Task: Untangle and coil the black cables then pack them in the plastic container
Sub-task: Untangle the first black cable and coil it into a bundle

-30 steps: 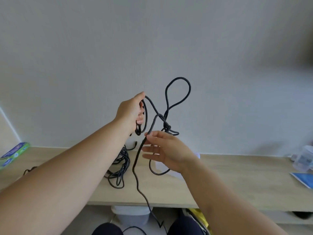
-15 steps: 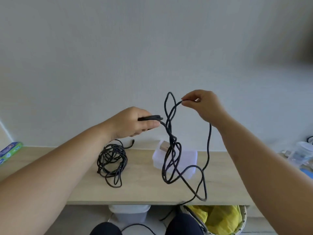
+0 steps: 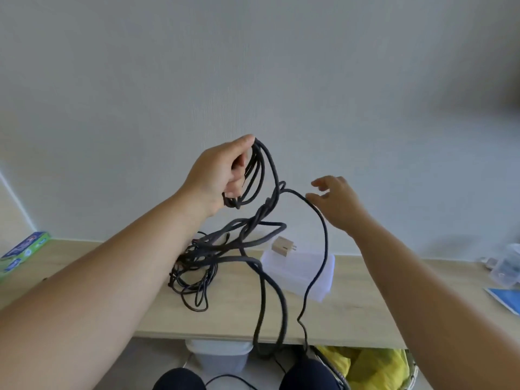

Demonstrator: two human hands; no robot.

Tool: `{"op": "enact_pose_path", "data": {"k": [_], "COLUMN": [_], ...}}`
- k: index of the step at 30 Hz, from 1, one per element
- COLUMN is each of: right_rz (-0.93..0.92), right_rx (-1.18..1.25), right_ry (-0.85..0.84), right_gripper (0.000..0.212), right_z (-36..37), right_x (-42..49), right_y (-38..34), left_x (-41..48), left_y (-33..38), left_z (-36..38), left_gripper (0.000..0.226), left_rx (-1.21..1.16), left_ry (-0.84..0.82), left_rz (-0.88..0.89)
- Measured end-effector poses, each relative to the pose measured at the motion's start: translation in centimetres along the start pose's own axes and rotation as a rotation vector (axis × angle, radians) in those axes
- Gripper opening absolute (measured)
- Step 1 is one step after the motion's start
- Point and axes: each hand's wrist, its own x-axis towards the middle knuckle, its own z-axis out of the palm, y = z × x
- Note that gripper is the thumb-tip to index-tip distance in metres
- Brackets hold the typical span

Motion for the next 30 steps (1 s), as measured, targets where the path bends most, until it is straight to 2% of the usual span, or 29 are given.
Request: {"op": "enact_pose_path", "data": {"k": [2, 3, 6, 8, 10, 13, 17, 19, 22, 24, 27, 30], "right_rz": [-0.055, -0.072, 0.008, 0.088, 0.136, 0.215, 0.271, 0.258, 0.236, 0.187, 0.053, -0.158], "right_rx": [0.069, 0.166, 0.634, 0.696, 0.653, 0.795, 1.003, 0.931, 0.777, 0.631, 0.015, -0.522], "right_ry": [0.148, 0.121, -0.225, -0.433, -0.497, -0.46, -0.438, -0.483, -0.54, -0.656, -0.815, -0.816], "right_gripper": [0.02, 0.02, 0.043, 0.067, 0.066, 0.071, 0.034, 0.009, 0.018, 0.019, 0.027, 0.041], "right_z": [-0.5, -0.5, -0.2, 0.4, 1.7, 3.3, 3.6, 3.2, 1.2, -0.9, -3.4, -3.6], "right_x": [-1.9, -3.0, -6.9, -8.2, -8.5, -8.1, -7.1, -6.7, -5.9, -5.3, -4.0, -2.1], "right_y": [-1.4, -1.9, -3.9, -4.7, -4.9, -5.6, -5.7, -5.1, -3.5, -2.6, -3.2, -6.1], "left_x": [0.0, 0.0, -0.1, -0.2, -0.2, -0.2, -0.2, -0.1, 0.0, 0.2, 0.4, 0.5], "left_y": [-0.1, -0.2, -0.2, 0.0, 0.2, 0.6, 0.2, -0.4, -1.4, -1.9, -2.5, -2.7], "left_z": [0.4, 0.7, 1.6, 2.3, 2.9, 3.5, 2.8, 1.5, -1.3, -3.0, -3.8, -2.7], "left_gripper": [0.04, 0.04, 0.04, 0.041, 0.041, 0.04, 0.046, 0.045, 0.041, 0.041, 0.038, 0.041], "left_rx": [-0.08, -0.114, -0.138, -0.161, -0.2, -0.259, -0.255, -0.098, 0.221, 0.449, 0.657, 0.843], "left_ry": [0.024, 0.029, 0.04, 0.073, 0.116, 0.195, 0.292, 0.325, 0.355, 0.367, 0.277, 0.172], "left_rz": [-0.023, -0.028, 0.0, 0.015, 0.023, 0.007, -0.011, 0.024, 0.087, 0.103, 0.07, 0.103]}}
